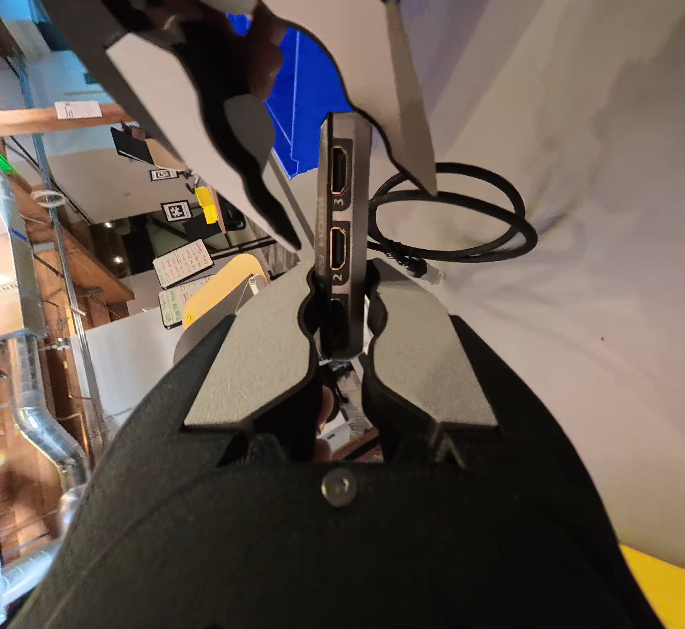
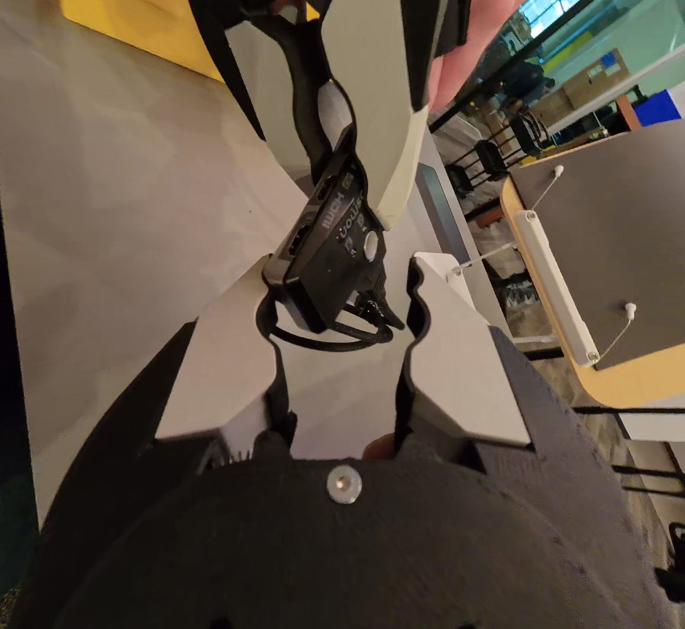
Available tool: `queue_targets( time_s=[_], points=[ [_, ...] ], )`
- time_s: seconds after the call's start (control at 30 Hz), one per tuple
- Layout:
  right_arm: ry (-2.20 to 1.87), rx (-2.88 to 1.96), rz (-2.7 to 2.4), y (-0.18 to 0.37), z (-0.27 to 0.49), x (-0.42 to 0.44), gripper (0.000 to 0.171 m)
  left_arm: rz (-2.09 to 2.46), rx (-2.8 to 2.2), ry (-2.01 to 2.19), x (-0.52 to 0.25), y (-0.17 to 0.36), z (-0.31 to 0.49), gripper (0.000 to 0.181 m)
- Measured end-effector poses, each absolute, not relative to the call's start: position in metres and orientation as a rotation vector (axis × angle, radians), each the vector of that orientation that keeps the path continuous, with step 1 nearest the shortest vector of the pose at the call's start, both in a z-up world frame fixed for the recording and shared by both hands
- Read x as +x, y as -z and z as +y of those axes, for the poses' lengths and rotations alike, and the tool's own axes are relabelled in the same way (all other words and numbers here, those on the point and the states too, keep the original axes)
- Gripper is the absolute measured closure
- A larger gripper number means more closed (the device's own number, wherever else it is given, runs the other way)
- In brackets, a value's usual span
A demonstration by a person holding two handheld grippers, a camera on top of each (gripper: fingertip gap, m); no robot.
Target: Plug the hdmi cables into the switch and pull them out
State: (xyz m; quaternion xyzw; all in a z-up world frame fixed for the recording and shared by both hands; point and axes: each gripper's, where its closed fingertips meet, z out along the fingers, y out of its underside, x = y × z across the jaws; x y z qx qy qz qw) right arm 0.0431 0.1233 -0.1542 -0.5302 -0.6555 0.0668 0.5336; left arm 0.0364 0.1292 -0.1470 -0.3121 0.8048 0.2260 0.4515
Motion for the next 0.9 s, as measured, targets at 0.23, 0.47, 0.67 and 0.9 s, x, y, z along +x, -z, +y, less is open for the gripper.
queue_targets(
  time_s=[0.23,0.47,0.67,0.9],
  points=[
    [-0.338,-1.262,-1.789,0.158,0.114,0.027,0.075,2.072,-0.608,-0.591,0.032,0.143,0.120,0.160],
    [-0.477,-1.234,-1.951,0.174,0.098,0.000,0.052,2.138,-0.482,-0.660,0.028,0.143,0.117,0.160],
    [-0.497,-1.222,-1.946,0.185,0.100,-0.006,0.059,2.178,-0.443,-0.692,0.024,0.149,0.121,0.160],
    [-0.581,-1.254,-1.845,0.185,0.107,-0.011,0.069,2.155,-0.463,-0.694,0.020,0.149,0.130,0.160]
  ],
)
